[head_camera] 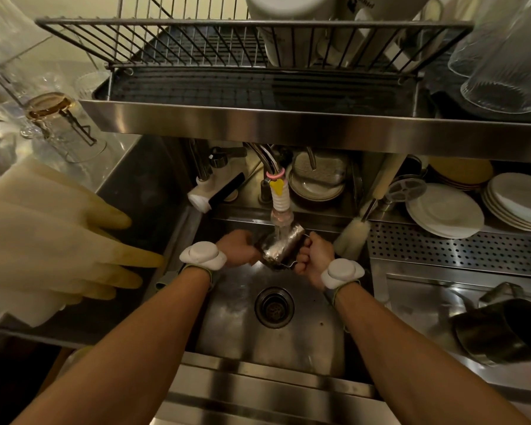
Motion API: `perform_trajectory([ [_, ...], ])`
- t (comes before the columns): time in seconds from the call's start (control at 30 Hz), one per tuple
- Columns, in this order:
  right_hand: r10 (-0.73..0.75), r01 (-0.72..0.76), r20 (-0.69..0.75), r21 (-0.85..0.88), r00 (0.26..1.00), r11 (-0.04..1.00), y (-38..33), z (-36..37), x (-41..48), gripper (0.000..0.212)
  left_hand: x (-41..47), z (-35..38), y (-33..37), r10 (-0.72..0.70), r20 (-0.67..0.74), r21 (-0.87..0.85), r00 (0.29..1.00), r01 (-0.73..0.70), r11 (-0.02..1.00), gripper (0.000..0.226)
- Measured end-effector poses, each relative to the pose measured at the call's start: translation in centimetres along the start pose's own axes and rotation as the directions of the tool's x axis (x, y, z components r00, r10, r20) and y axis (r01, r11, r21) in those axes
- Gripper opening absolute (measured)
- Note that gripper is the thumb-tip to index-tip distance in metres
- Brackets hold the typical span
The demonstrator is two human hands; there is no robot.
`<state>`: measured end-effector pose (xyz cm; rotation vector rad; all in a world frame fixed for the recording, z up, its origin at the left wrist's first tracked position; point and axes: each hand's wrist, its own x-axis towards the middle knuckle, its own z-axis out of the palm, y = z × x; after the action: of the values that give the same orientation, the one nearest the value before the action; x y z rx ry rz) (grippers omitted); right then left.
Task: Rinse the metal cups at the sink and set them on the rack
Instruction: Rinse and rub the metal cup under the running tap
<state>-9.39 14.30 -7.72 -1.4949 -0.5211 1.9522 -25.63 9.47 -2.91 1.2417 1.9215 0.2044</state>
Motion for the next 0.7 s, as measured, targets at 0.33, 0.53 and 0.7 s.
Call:
perform_trajectory([
  [0.33,0.018,-0.011,0.044,-0.161,0.999,0.987,-0.4,0.6,0.3,0.038,1.6,1.8,0.5,-0.057,0.036,-0.289,0.998,0.065,0.955,0.038],
  [0.53,-0.342,0.38,0.219,-0.759,0.914,0.528,-1.1,0.7,1.0,0.03,2.5,1.1,0.6,-0.166,-0.04,-0.243,0.985,0.151,0.958,0.061],
  [0.7,-0.373,0.507,0.409,-0.834,0.833,0.217,-1.6,1.0,0.3,0.02,2.3,0.6,1.2,-0.157,0.042,-0.257,0.987,0.162,0.953,0.054],
])
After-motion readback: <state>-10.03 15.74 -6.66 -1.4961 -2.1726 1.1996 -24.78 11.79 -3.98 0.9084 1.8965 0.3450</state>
